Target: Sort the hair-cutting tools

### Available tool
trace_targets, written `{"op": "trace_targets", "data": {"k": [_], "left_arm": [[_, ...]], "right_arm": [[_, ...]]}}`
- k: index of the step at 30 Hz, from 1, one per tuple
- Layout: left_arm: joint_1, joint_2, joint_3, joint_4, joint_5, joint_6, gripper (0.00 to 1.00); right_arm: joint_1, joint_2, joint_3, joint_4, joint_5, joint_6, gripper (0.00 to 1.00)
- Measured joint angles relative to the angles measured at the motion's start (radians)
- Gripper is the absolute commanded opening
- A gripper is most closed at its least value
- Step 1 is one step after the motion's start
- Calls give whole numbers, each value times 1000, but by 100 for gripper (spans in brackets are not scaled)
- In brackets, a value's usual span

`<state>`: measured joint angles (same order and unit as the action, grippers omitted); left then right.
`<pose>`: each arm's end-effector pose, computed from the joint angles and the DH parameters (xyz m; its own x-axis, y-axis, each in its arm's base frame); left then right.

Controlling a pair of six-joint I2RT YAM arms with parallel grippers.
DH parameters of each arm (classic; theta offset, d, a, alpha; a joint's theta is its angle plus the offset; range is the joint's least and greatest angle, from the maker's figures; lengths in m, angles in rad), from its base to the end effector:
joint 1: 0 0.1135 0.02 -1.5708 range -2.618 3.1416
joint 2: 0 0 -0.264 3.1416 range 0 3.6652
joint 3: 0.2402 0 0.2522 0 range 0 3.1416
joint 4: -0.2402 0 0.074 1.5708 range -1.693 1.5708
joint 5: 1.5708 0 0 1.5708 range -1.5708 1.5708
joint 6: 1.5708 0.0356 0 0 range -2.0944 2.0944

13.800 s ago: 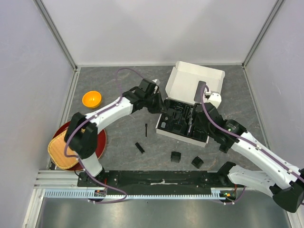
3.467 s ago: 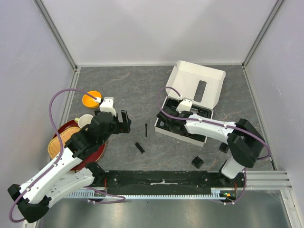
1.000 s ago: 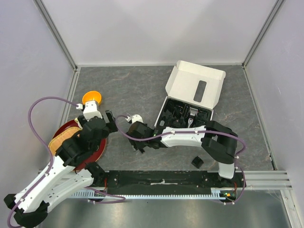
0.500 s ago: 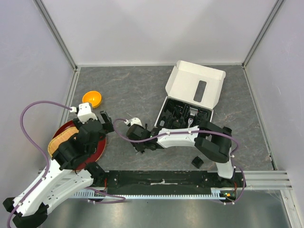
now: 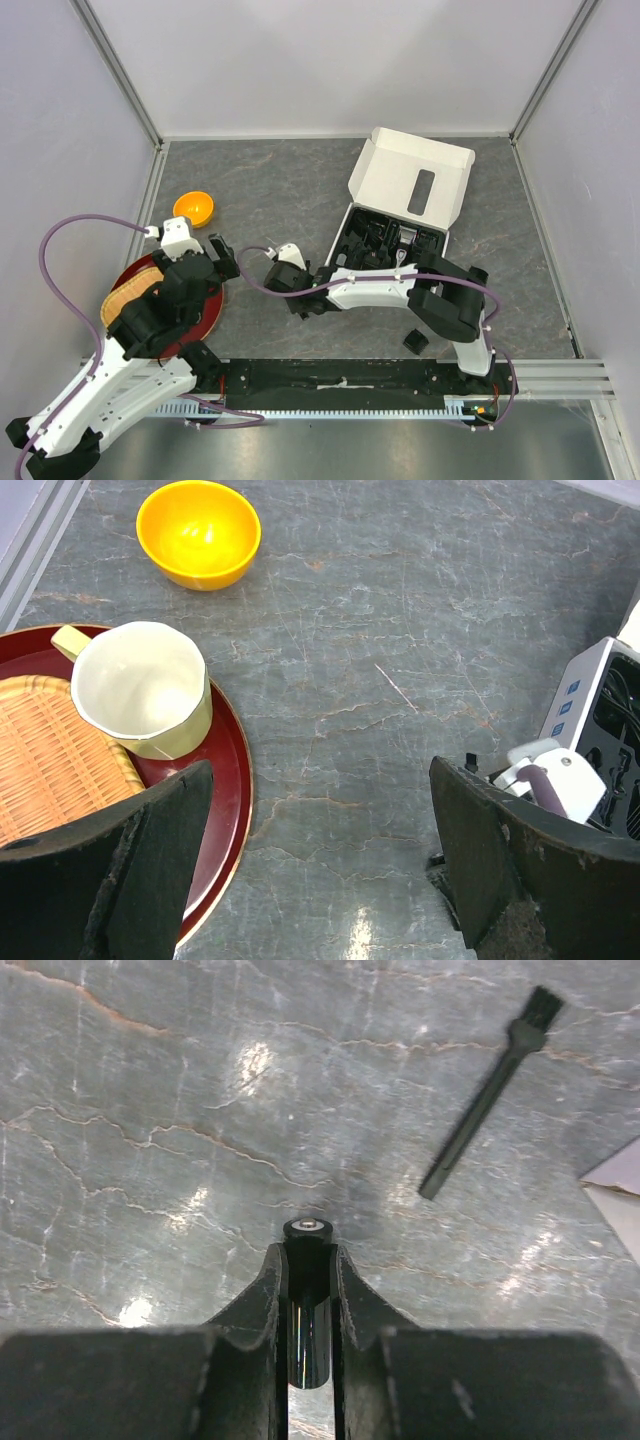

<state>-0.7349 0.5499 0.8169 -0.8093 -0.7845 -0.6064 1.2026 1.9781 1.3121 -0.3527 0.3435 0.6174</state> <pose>0.0913 -0.0486 0.3228 -0.3292 -0.2461 -0.9116 -0.1972 0.9621 -0.1885 0.1590 0.3788 0.1602 -0.7216 -0.3561 -0.5937 -0.4870 0.8706 0.0698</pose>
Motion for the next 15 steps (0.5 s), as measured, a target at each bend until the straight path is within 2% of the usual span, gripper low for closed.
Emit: {"op": "trace_targets", "data": {"k": [5, 15], "left_arm": [[0, 0, 0, 2, 0, 0, 95], [0, 3, 0, 21, 17, 1, 96]], "right_arm": [[-1, -55, 0, -37, 64, -5, 7], [-58, -286, -14, -71, 209, -6, 8]]}}
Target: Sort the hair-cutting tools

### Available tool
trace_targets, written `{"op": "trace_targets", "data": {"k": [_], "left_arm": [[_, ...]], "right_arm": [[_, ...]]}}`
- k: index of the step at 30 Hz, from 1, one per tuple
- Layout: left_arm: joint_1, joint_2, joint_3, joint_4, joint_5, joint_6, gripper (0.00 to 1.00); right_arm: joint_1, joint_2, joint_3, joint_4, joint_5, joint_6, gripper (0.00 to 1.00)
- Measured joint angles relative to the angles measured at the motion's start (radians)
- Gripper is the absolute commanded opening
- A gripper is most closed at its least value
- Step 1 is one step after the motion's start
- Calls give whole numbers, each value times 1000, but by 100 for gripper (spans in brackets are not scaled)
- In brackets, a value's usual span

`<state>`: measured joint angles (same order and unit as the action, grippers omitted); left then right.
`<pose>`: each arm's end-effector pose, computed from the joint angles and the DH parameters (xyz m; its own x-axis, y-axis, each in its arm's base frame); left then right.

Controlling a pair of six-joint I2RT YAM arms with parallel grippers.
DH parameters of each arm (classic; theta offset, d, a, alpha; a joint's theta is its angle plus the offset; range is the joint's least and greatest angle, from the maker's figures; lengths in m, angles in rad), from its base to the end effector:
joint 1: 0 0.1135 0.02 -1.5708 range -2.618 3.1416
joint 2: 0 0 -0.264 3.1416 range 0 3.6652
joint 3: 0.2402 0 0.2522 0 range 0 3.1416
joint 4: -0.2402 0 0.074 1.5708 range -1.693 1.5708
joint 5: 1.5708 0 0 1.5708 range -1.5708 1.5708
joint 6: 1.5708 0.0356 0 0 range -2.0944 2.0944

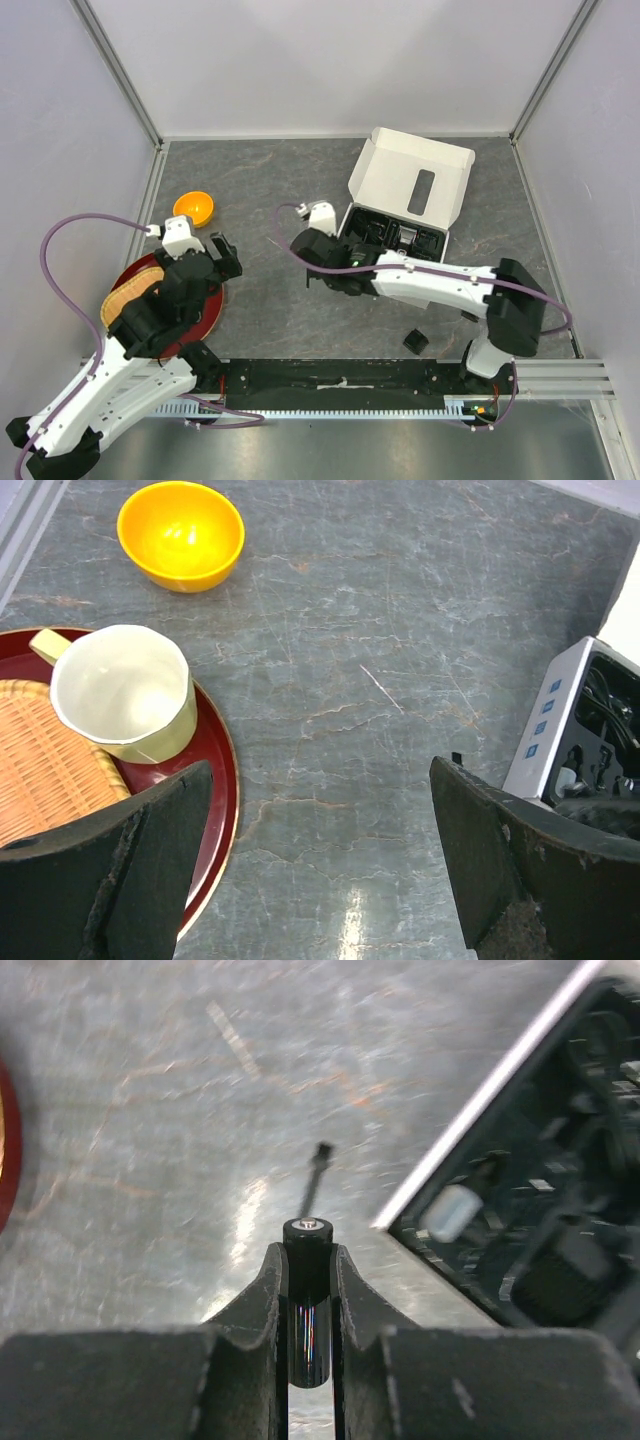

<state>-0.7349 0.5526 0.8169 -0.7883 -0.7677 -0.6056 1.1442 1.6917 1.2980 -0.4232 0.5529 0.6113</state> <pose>0.0925 -0.0503 0.3241 -0.3259 -0.2575 -0.9097 -0.1814 0.9613 -0.2072 0.1711 0.3313 0.2610 -0.6063 -0.1536 -0.7803 -0.3395 0.9373 0.0793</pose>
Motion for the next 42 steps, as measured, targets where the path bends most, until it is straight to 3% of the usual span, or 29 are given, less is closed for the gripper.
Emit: {"op": "trace_targets", "data": {"k": [7, 12, 21, 42], "left_arm": [[0, 20, -3, 35, 48, 13, 96], [0, 52, -3, 48, 78, 26, 96], [0, 75, -6, 63, 114, 38, 96], [0, 119, -6, 85, 169, 69, 97]], "right_arm": [[-189, -214, -164, -13, 135, 129, 8], [-274, -275, -256, -27, 239, 256, 8], [-350, -243, -312, -27, 366, 390, 8], [-489, -97, -342, 125, 356, 373, 6]]}}
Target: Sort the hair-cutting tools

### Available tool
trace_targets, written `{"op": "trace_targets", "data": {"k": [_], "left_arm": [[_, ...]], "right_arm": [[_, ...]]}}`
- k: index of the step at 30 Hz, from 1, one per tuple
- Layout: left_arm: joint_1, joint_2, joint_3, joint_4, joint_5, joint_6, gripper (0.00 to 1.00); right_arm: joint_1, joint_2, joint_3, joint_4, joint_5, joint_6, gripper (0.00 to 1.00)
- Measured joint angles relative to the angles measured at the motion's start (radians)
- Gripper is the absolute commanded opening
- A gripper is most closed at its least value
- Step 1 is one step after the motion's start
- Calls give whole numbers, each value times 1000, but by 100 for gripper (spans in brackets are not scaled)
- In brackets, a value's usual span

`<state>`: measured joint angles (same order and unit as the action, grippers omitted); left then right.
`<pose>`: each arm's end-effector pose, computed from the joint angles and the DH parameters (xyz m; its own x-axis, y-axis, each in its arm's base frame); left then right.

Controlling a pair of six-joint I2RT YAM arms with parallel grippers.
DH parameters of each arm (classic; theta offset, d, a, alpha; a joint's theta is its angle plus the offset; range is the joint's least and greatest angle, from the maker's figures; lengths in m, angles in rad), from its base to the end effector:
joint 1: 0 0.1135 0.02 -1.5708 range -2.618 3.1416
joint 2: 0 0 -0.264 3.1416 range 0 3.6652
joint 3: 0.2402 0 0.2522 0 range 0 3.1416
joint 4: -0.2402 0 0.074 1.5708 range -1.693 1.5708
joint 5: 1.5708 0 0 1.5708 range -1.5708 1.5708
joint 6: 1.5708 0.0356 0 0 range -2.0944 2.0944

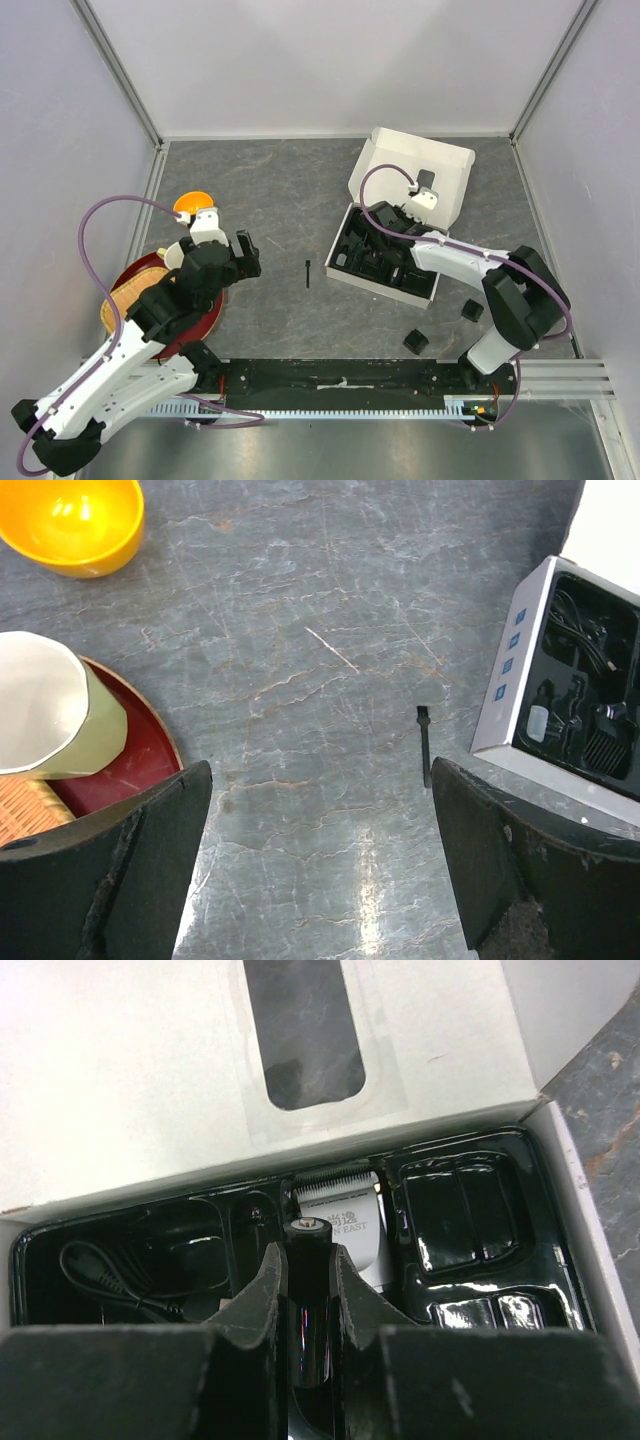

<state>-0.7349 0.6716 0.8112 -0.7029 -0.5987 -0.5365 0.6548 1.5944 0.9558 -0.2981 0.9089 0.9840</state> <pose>0.1136 -0.0756 0.3161 -0.4429 -0.1688 -0.8805 -0.0302 0.9844 -0.1735 0.2673 0.1699 0.2023 -0.3568 0.3713 -0.8572 0.5301 0.8360 0.1415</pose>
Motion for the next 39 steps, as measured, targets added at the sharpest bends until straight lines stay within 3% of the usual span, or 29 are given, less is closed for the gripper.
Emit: {"op": "trace_targets", "data": {"k": [19, 39], "left_arm": [[0, 6, -16, 95, 200, 75, 97], [0, 13, -16, 101, 216, 85, 97]], "right_arm": [[-6, 81, 13, 93, -60, -63, 6], [-11, 91, 33, 100, -134, -124, 47]]}}
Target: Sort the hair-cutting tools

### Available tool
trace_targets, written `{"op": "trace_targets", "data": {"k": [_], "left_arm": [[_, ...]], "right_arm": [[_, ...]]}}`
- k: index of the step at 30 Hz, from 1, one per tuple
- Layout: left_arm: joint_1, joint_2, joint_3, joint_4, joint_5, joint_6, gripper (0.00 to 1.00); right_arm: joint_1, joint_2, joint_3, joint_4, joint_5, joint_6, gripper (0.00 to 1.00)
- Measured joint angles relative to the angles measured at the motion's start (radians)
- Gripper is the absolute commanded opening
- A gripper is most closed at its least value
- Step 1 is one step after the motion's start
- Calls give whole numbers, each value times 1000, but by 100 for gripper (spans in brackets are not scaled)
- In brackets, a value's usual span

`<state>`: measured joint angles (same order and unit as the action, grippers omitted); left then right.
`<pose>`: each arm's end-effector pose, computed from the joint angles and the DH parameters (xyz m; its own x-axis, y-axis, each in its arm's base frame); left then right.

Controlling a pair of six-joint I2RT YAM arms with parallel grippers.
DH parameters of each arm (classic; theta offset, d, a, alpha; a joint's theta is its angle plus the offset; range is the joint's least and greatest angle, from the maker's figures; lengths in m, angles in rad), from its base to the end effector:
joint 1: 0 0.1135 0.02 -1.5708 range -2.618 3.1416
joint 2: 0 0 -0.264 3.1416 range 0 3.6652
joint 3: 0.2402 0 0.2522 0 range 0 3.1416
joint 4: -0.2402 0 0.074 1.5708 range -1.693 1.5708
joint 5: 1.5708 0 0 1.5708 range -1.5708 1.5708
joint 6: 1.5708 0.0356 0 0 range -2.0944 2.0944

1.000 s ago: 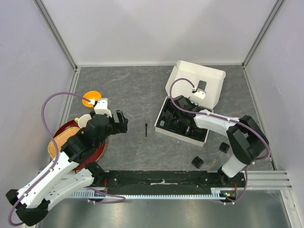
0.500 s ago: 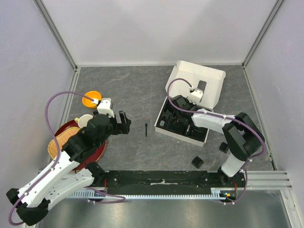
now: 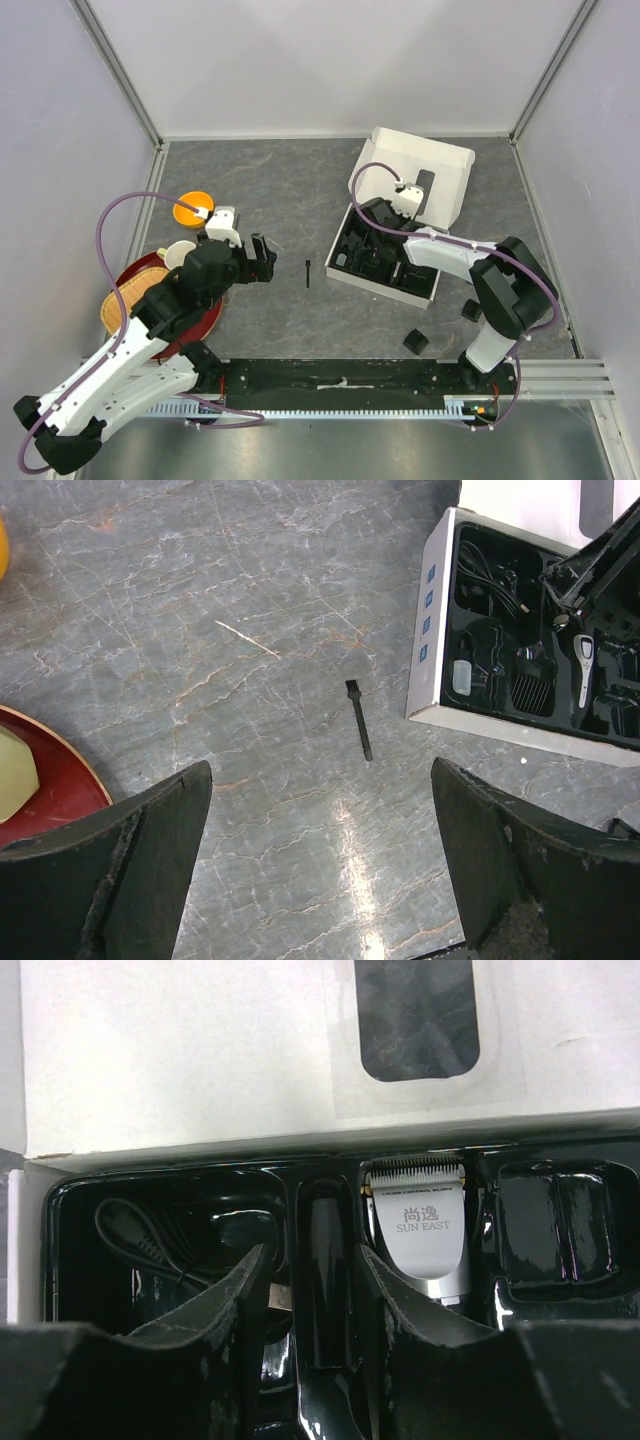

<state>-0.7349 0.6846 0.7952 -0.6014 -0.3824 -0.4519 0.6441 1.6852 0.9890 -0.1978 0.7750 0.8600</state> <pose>0.1178 -0.0885 0.3167 -0.4796 -0.1126 -0.8702 0.1873 0.9557 -0.2269 0.2859 0.1835 0.1872 -0.4663 0.3269 -0.8220 0.4212 0.8992 0.1187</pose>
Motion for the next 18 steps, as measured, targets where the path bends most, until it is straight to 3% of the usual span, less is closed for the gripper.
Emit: {"op": "trace_targets", "data": {"k": [4, 18], "left_arm": [[0, 0, 0, 4, 0, 1, 97], [0, -3, 0, 6, 0, 1, 97]], "right_arm": [[0, -16, 9, -8, -17, -5, 48], [0, -54, 40, -74, -69, -16, 32]]}}
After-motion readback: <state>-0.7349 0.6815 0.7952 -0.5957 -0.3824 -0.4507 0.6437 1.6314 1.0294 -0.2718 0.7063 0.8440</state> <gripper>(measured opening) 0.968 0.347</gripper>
